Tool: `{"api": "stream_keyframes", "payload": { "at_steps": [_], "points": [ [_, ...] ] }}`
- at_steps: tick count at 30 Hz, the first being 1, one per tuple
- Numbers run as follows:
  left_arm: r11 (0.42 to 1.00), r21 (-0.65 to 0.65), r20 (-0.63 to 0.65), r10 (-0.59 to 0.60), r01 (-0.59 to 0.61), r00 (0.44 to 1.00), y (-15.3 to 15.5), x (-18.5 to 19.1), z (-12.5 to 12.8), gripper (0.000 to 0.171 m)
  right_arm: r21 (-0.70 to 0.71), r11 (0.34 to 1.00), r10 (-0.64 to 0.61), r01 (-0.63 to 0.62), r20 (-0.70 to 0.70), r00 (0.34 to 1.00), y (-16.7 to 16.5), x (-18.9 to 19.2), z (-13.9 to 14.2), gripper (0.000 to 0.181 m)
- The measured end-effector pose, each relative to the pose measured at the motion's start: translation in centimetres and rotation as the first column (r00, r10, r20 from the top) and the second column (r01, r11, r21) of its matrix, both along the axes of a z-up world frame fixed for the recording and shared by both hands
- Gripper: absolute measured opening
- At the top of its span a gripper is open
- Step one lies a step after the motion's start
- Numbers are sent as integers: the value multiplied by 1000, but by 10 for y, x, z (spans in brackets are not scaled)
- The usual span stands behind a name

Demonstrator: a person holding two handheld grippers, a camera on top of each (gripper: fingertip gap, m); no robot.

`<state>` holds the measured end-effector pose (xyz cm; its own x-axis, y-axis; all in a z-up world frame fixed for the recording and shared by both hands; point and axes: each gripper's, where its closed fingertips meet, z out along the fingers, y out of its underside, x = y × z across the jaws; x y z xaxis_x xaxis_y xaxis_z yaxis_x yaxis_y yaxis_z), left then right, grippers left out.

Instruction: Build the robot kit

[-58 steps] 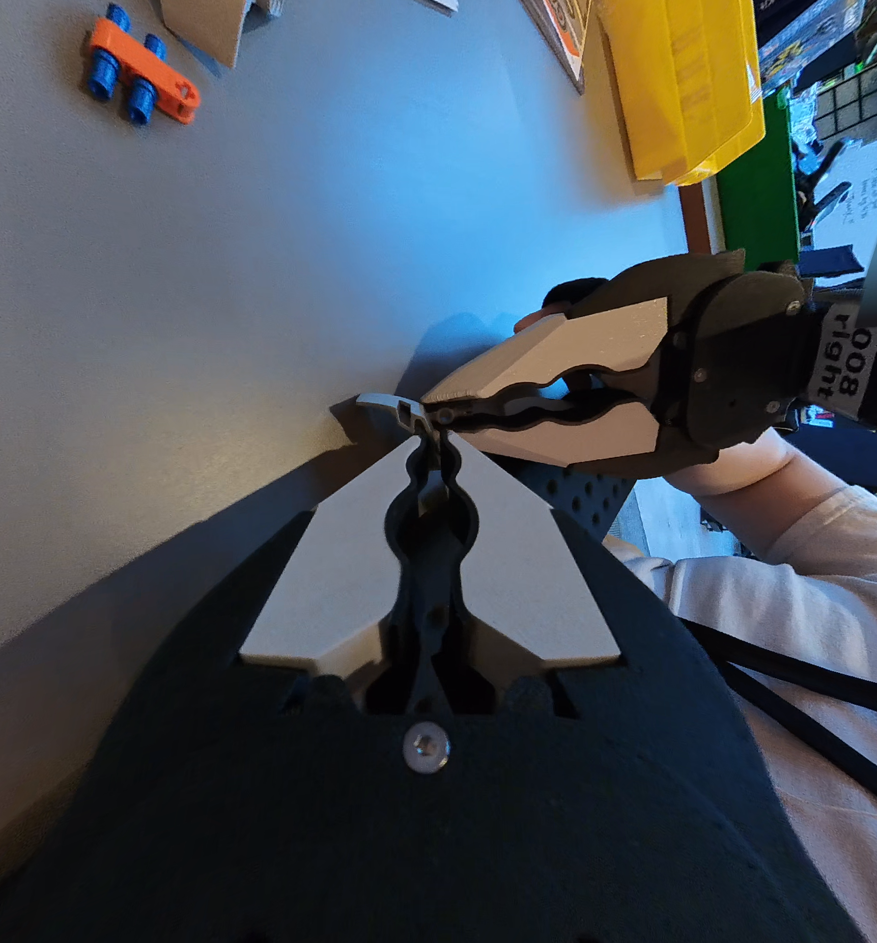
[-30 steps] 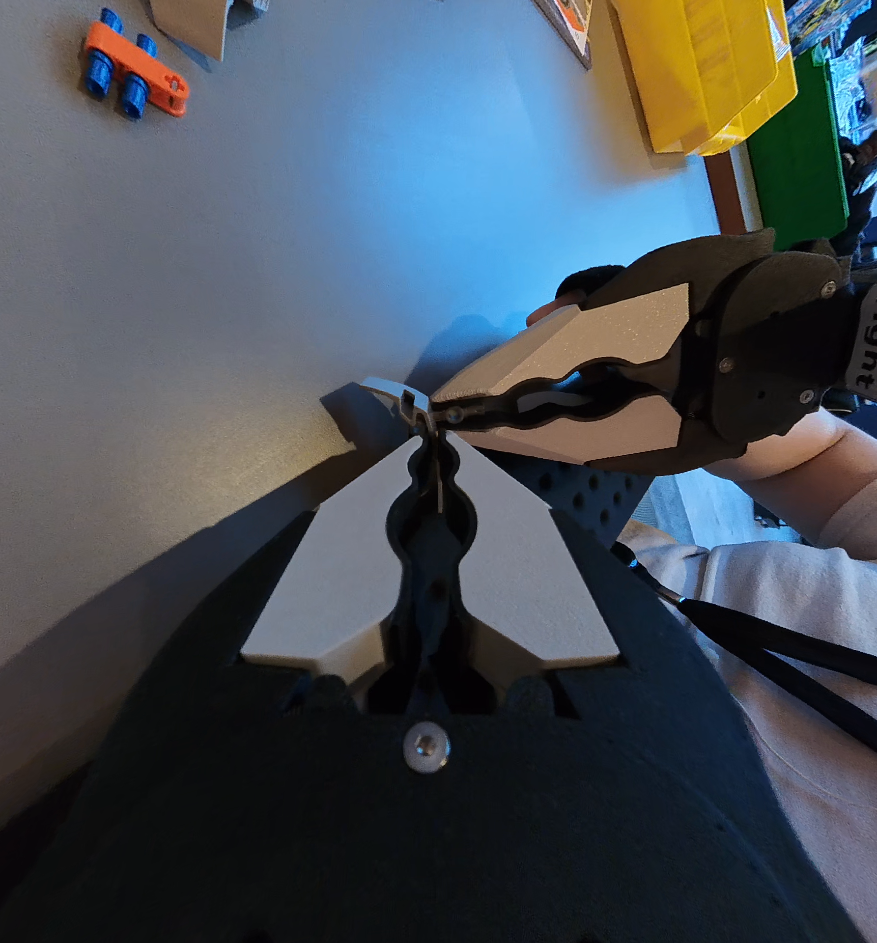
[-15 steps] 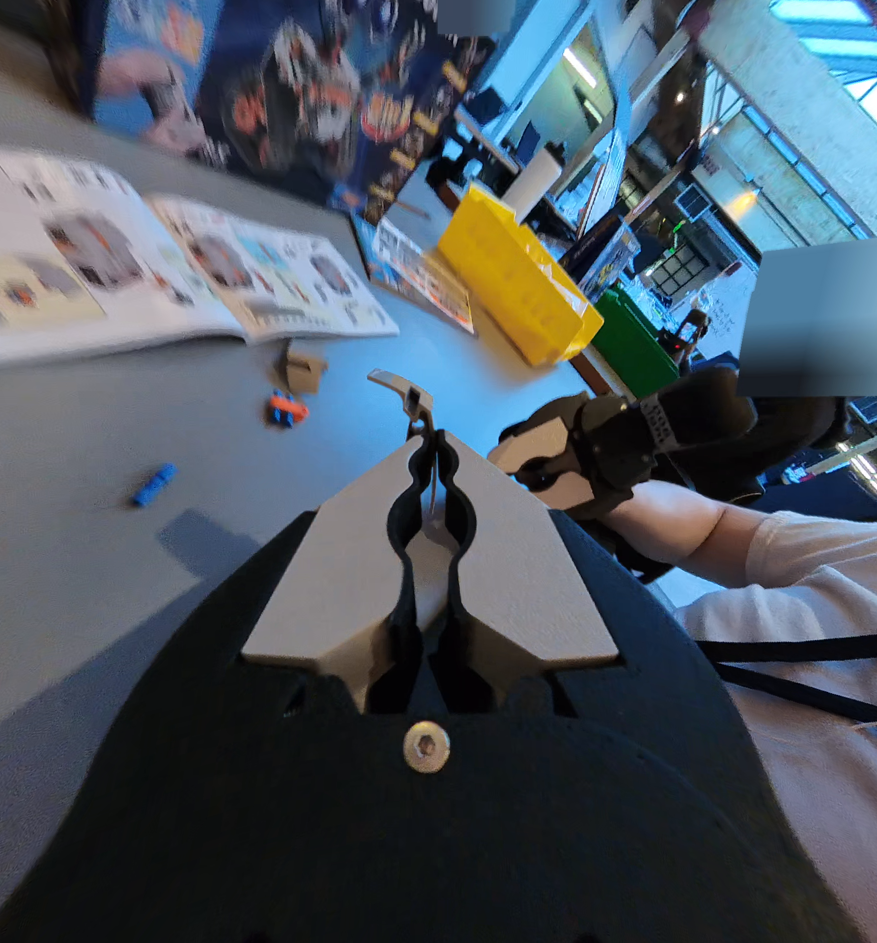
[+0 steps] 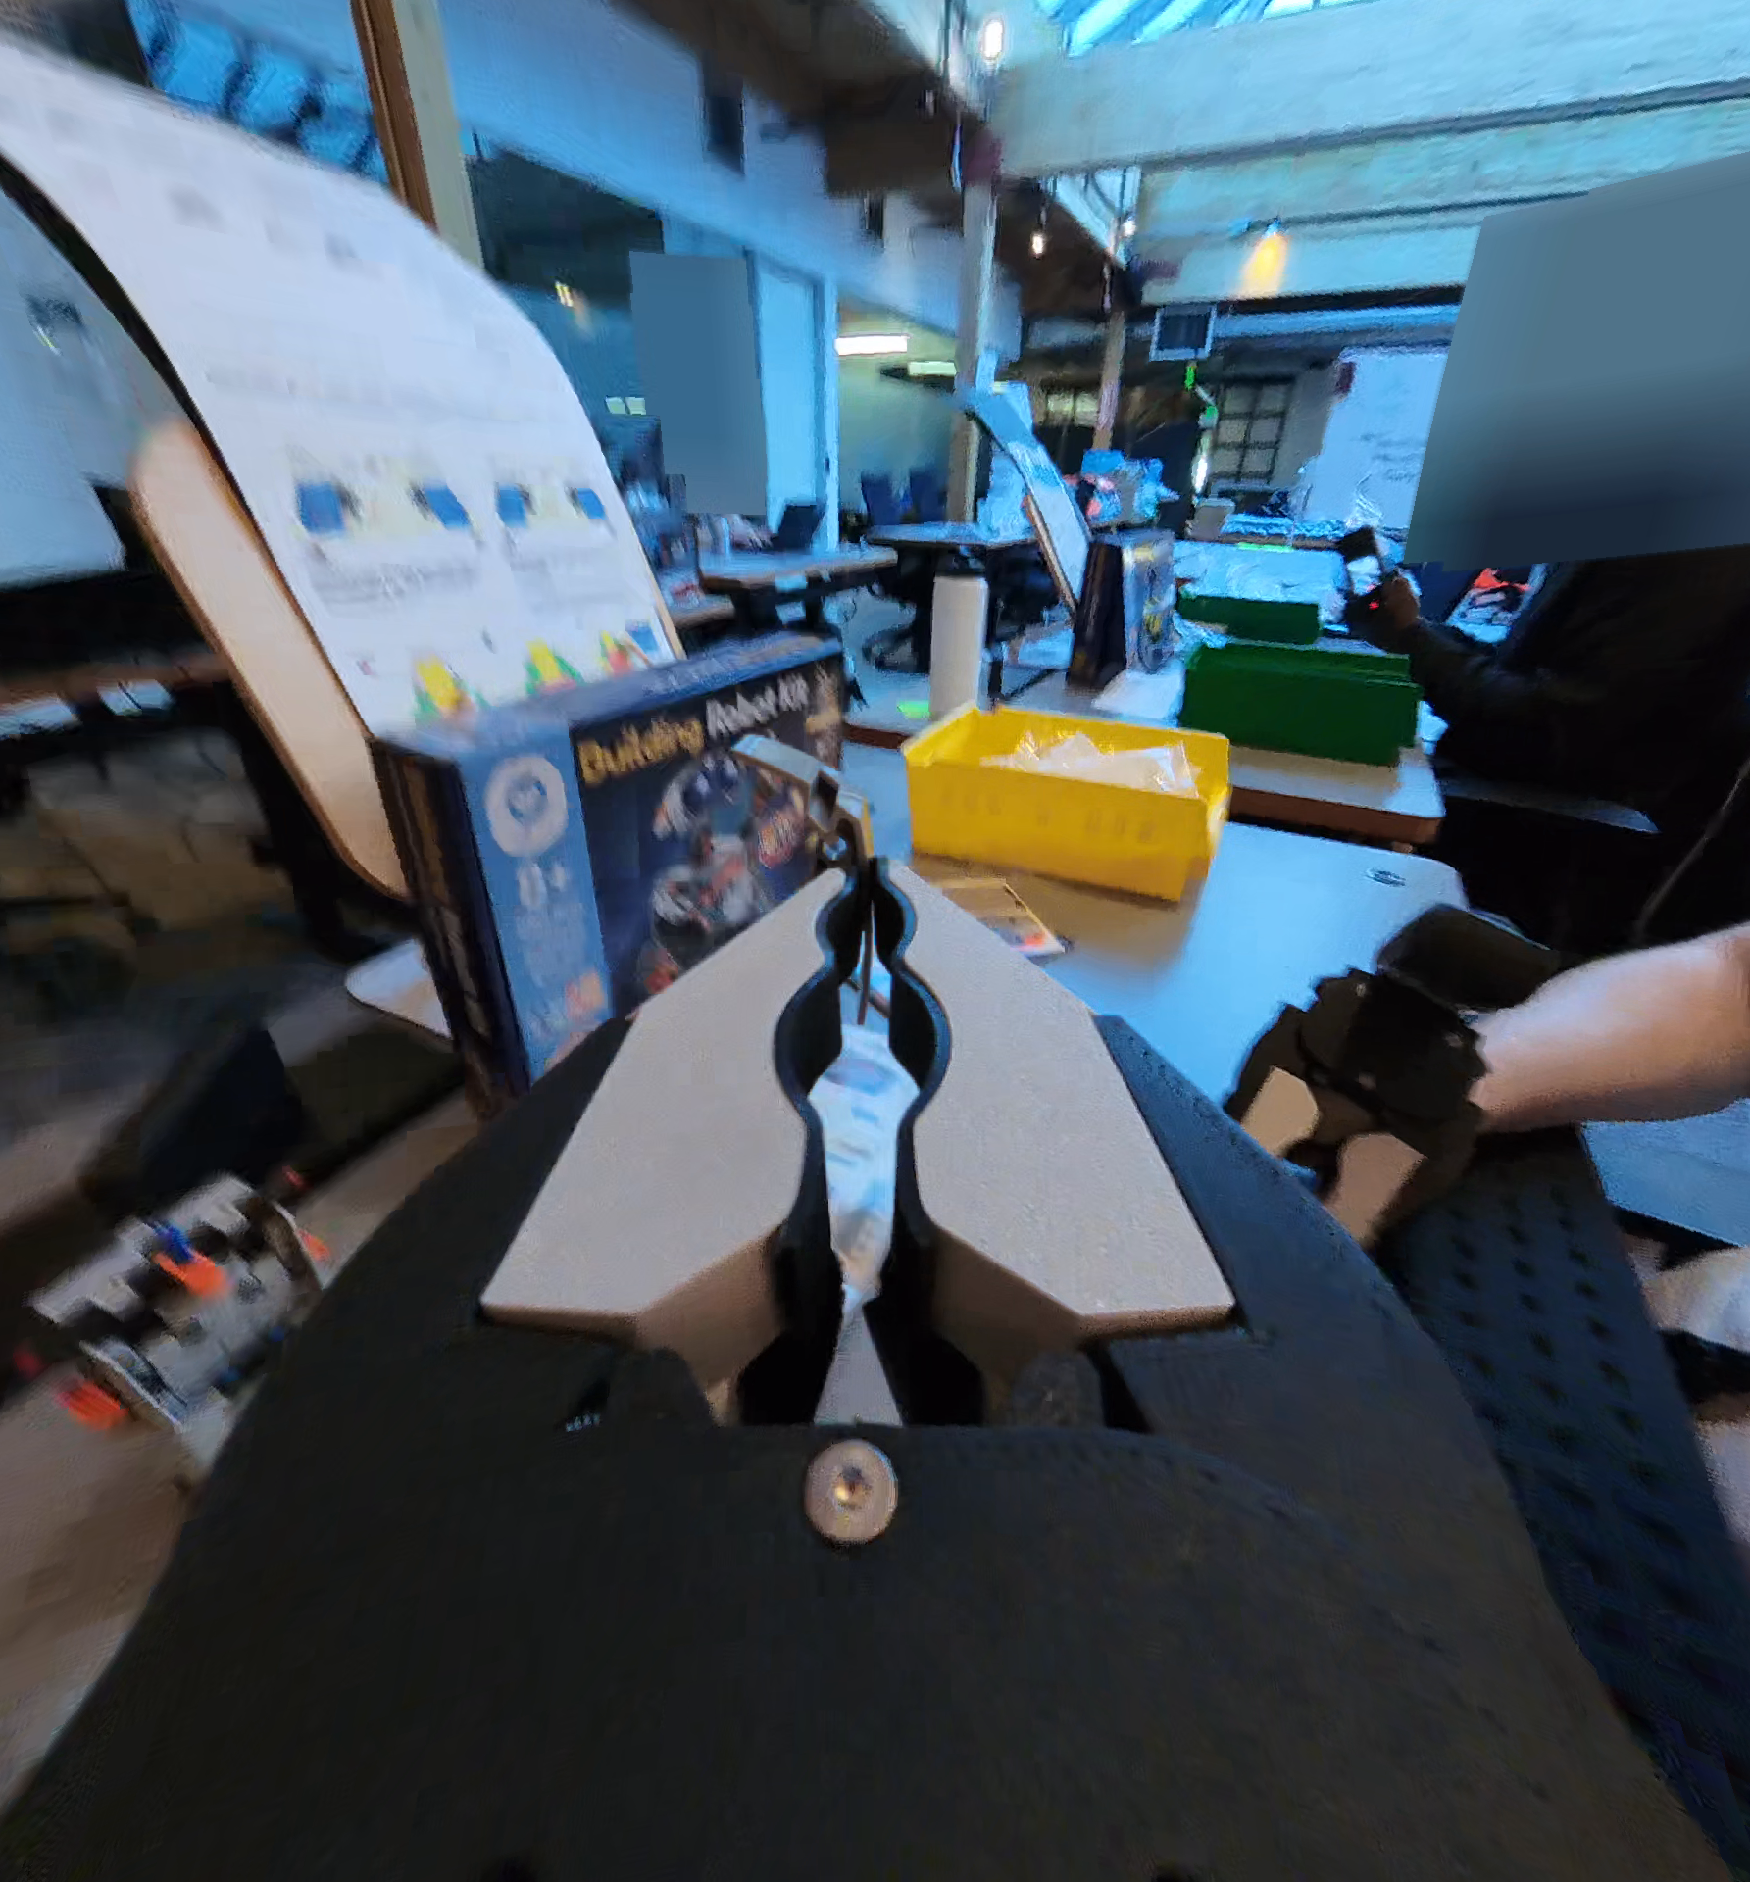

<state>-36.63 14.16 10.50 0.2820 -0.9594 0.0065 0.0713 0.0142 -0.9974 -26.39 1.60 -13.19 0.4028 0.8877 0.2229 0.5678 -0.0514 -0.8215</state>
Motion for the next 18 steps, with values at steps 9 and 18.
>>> {"api": "stream_keyframes", "payload": {
  "at_steps": [9, 18],
  "points": [
    [999, 1, 18, -40, 40, 999, 42, 9, -44, 0, -19, 1000, -15, 15, -27, 1000, 8, 5, 1, 6],
    [1000, 4, -36, -4, 4, 999, 52, 4, -71, 0, -10, 1000, 4, -5, -26, 1000, 4, 4, 4, 6]
  ]
}}
